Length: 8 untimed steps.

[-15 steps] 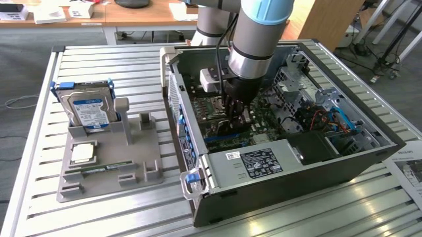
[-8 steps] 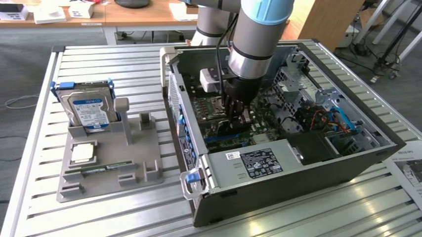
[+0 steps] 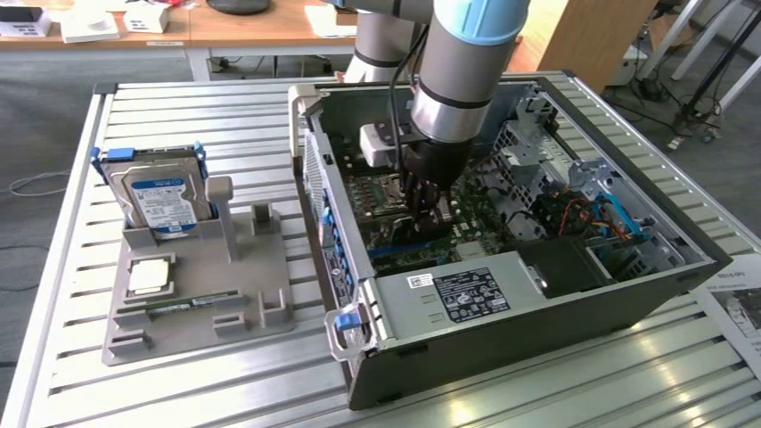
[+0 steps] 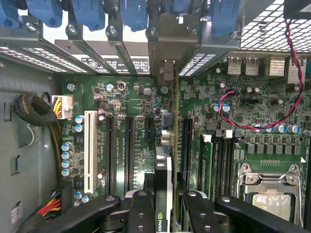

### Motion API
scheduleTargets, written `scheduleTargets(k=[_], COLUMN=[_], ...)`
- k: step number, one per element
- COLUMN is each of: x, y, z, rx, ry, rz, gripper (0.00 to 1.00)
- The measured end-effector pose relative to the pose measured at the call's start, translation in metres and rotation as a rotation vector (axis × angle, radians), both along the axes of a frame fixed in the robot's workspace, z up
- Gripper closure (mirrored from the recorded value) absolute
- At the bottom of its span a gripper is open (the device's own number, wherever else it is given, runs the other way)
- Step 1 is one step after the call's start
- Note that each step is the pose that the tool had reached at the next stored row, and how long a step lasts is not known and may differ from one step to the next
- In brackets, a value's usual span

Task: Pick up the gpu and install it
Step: 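Insert the gpu into the slot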

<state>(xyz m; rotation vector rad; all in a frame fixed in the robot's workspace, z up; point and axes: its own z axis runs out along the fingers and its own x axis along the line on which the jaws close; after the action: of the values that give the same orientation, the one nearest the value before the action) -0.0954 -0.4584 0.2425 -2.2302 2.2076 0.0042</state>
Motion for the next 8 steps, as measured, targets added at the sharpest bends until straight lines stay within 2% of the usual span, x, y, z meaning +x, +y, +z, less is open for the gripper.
scheduleTargets(k=[8], x=[-0.0005], y=[0.0001], z=[-0.0008], rx=[-0.0003], ry=[0.0003], rz=[0.0], gripper=[0.73])
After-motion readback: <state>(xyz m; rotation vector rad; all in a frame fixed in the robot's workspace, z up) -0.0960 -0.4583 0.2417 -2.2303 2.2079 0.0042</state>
